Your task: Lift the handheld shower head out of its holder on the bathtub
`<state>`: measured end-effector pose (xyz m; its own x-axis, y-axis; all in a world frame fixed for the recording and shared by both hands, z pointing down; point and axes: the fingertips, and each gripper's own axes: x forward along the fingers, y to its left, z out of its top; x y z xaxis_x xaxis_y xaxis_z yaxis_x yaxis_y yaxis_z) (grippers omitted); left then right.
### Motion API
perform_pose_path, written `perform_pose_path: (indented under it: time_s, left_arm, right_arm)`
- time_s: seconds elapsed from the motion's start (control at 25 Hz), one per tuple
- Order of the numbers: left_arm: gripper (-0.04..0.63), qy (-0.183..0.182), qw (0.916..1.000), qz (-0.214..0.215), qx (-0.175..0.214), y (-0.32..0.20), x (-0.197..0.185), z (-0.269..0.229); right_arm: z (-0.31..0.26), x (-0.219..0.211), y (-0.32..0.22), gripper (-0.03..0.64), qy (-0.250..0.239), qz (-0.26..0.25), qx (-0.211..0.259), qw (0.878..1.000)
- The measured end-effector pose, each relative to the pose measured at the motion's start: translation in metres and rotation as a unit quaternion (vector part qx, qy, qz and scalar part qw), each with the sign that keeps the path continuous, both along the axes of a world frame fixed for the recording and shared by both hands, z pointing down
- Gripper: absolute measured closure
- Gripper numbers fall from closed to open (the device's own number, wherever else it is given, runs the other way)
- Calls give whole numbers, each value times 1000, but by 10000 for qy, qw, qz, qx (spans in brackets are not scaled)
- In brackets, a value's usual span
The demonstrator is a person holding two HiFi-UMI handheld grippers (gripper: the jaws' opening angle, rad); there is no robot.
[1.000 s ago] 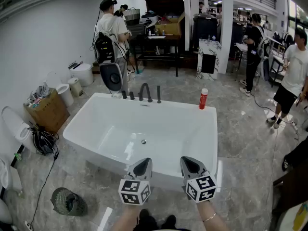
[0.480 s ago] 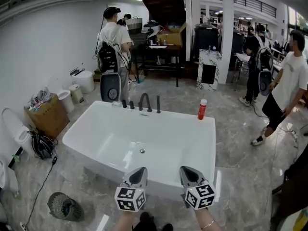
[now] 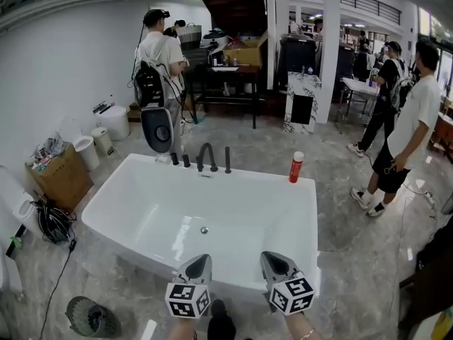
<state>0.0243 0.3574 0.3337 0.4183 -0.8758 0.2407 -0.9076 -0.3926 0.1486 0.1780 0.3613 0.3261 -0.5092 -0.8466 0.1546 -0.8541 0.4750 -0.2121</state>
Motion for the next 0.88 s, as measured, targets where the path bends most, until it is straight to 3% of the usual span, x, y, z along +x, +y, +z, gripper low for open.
perform_pose_path:
  time_s: [0.56,0.88]
  left_arm:
    - [575,71,9991,361,-186,-295,-68,13]
    - [575,178,9982,477,-300,-399,-101,41]
  right_arm:
    - [11,-82,-298,611,8,136,-174,9998]
    - [40,-112,-406,611,75,272,-395,9988]
